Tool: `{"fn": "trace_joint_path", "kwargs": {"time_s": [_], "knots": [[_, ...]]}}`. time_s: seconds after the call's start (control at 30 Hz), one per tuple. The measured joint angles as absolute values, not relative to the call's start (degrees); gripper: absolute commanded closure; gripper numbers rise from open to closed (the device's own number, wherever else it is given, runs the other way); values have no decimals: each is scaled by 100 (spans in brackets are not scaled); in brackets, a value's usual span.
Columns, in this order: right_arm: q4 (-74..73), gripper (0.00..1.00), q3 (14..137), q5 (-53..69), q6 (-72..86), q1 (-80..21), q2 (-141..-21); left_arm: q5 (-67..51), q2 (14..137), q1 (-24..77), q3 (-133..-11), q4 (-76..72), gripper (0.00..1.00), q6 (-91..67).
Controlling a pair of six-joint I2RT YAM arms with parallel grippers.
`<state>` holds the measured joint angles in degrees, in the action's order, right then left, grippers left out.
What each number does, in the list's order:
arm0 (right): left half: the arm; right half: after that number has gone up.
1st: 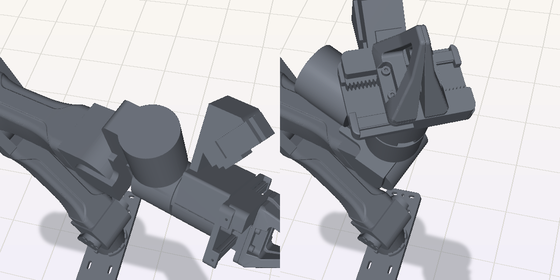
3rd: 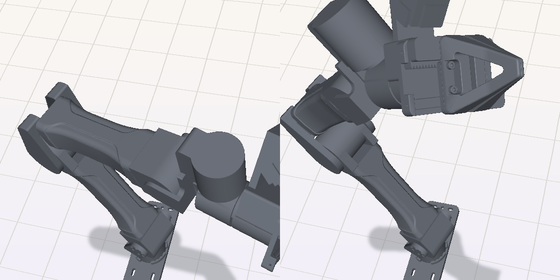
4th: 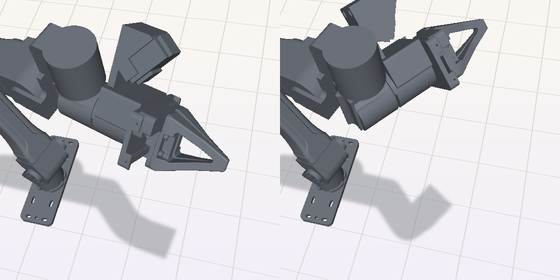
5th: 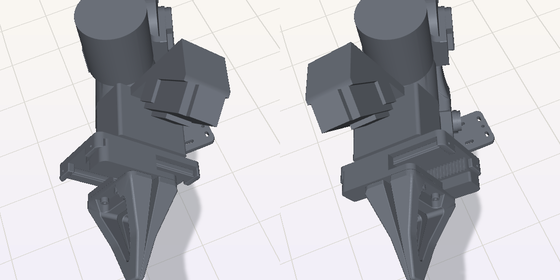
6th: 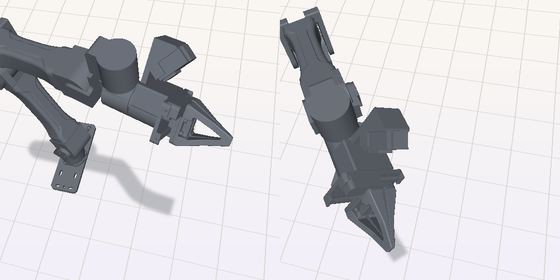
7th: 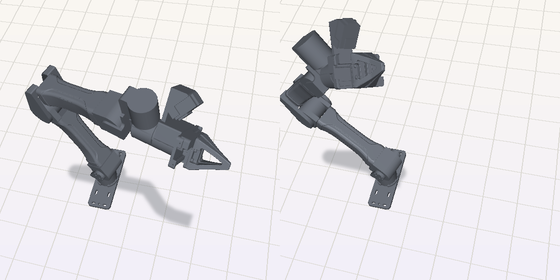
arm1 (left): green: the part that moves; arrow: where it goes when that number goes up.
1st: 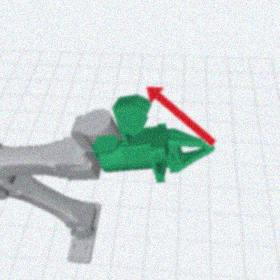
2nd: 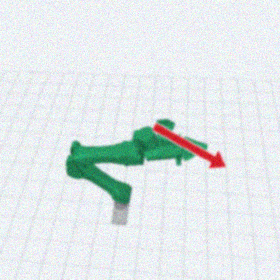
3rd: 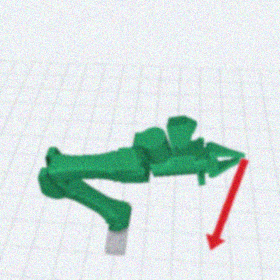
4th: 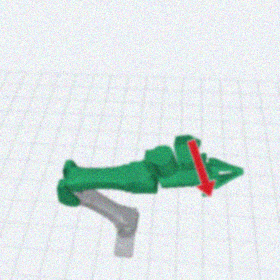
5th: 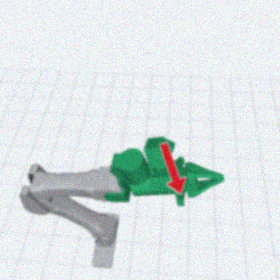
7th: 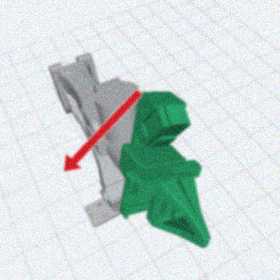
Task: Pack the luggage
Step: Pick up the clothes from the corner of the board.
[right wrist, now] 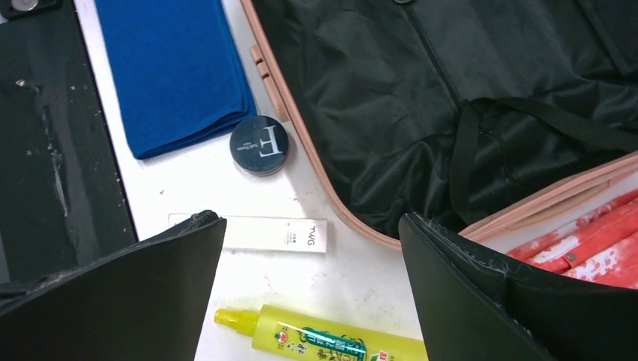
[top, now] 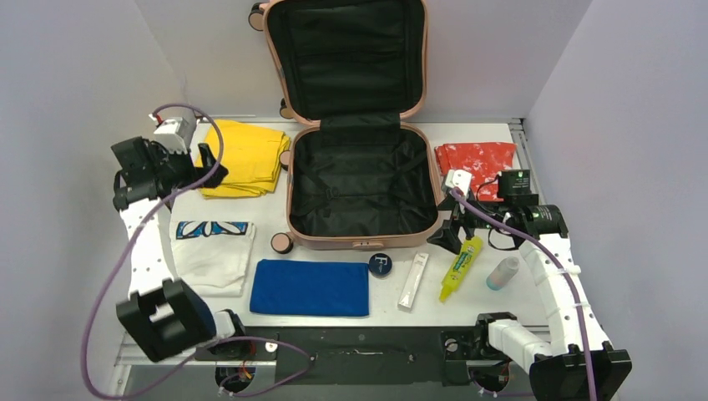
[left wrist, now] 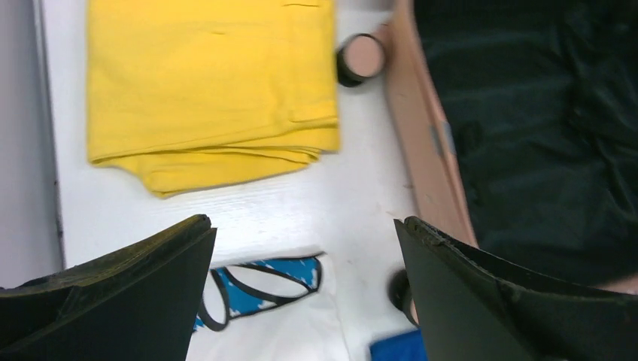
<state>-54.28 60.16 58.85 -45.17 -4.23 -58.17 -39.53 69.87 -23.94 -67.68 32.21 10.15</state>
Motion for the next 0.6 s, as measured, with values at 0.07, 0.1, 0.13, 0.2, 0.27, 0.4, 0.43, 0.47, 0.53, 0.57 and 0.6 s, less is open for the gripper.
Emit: {"fn": "trace_joint_path", "kwargs": {"time_s": [0.07, 0.1, 0.13, 0.2, 0.27, 0.4, 0.43, 0.47, 0.53, 0.57, 0.6], "knots": [[-5238, 10, 5955, 5780, -4305, -427, -5817, -3489, 7723, -2394, -7074, 2943, 4, 714], [-5172, 10, 5944, 5756, -4244, -434, -5817, -3256, 8112, -2394, -7185, 2792, 4, 576], [-5113, 10, 5937, 5739, -4180, -440, -5817, -3155, 8267, -2394, -7212, 2729, 4, 513], [-5026, 10, 5933, 5721, -4097, -456, -5817, -2825, 8759, -2379, -7347, 2648, 4, 388], [-4956, 10, 5931, 5719, -4042, -460, -5817, -2550, 9273, -2366, -7620, 2606, 4, 311], [-4910, 10, 5902, 5680, -3979, -499, -5837, -2119, 10342, -2333, -8466, 2512, 4, 237], [-4901, 10, 5902, 5677, -3975, -517, -5859, -2034, 10586, -2331, -8680, 2499, 4, 233], [-4895, 10, 5902, 5675, -3975, -539, -5887, -1935, 10864, -2327, -8941, 2497, 4, 226], [-4886, 10, 5902, 5651, -3977, -572, -5957, -1806, 11251, -2324, -9260, 2484, 4, 226], [-4886, 10, 5902, 5634, -3979, -574, -5992, -1752, 11437, -2316, -9415, 2484, 3, 235], [-4886, 10, 5902, 5625, -3979, -576, -6031, -1686, 11631, -2307, -9568, 2482, 1, 242]]}}
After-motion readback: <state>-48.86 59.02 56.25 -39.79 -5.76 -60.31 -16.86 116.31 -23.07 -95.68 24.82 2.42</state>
